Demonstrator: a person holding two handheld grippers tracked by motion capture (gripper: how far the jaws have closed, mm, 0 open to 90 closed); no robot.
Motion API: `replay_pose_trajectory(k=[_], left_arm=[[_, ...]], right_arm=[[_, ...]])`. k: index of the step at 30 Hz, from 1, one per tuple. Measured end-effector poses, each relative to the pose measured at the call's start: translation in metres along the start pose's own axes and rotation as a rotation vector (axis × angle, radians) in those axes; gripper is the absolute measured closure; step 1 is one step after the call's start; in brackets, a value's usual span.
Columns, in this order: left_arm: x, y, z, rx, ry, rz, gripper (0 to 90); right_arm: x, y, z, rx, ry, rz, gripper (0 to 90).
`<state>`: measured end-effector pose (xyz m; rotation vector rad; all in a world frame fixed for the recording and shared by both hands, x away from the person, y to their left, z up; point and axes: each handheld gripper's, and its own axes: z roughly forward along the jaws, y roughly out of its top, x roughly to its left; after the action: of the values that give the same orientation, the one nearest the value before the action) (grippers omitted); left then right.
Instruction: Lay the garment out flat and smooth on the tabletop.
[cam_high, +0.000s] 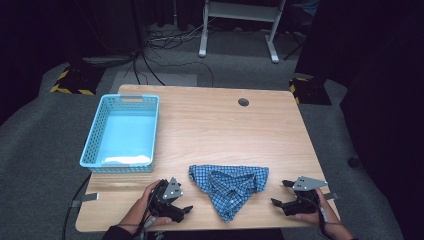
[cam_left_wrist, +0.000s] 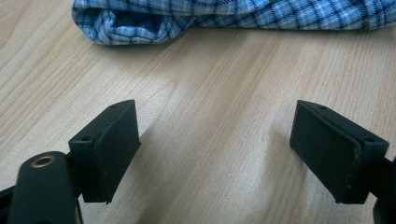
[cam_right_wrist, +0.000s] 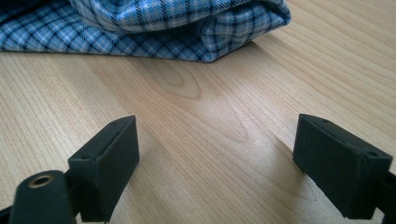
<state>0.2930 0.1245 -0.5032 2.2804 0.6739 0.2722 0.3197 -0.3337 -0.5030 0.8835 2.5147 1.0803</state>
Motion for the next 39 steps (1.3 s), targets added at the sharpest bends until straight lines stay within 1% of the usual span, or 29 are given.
replay_pose_trajectory(k=[7, 13, 14, 17, 20, 22, 26, 28, 30, 31, 33, 38, 39], left_arm=[[0.0, 0.0, 0.0, -0.002, 0.001, -0.002, 15.4], [0.0, 0.0, 0.001, -0.002, -0.001, -0.002, 15.4], [0.0, 0.0, 0.001, -0.003, -0.001, -0.001, 15.4], [0.0, 0.0, 0.001, -0.003, -0.001, -0.002, 15.4], [0.0, 0.0, 0.001, -0.003, -0.001, -0.002, 15.4], [0.0, 0.0, 0.001, -0.003, -0.001, -0.002, 15.4], [0.0, 0.0, 0.001, -0.002, -0.001, -0.003, 15.4], [0.0, 0.0, 0.001, -0.001, 0.0, -0.003, 15.4], [0.0, 0.0, 0.001, -0.002, -0.001, -0.003, 15.4], [0.0, 0.0, 0.001, -0.002, 0.0, -0.003, 15.4], [0.0, 0.0, 0.001, -0.002, 0.0, -0.003, 15.4], [0.0, 0.0, 0.001, -0.002, 0.0, -0.003, 15.4], [0.0, 0.0, 0.001, -0.002, 0.0, -0.003, 15.4]], right_arm=[[0.0, 0.0, -0.001, 0.004, -0.004, 0.004, 14.4], [0.0, 0.002, -0.002, 0.026, -0.017, 0.0, 15.1], [0.001, 0.003, -0.003, 0.035, -0.023, -0.011, 15.9], [0.002, 0.006, -0.003, 0.043, -0.026, -0.024, 16.7], [0.003, 0.007, -0.003, 0.047, -0.026, -0.029, 16.7], [0.004, 0.009, -0.004, 0.04, -0.025, -0.038, 17.0], [0.007, 0.013, -0.007, 0.026, -0.023, -0.041, 17.3], [0.009, 0.019, -0.008, 0.017, -0.031, -0.053, 17.6], [0.011, 0.022, -0.009, 0.007, -0.024, -0.053, 17.7], [0.011, 0.022, -0.009, 0.007, -0.024, -0.053, 17.7], [0.015, 0.026, -0.01, 0.007, -0.022, -0.078, 17.8], [0.018, 0.031, -0.012, 0.004, -0.022, -0.086, 18.3], [0.019, 0.033, -0.012, 0.003, -0.031, -0.088, 18.5]])
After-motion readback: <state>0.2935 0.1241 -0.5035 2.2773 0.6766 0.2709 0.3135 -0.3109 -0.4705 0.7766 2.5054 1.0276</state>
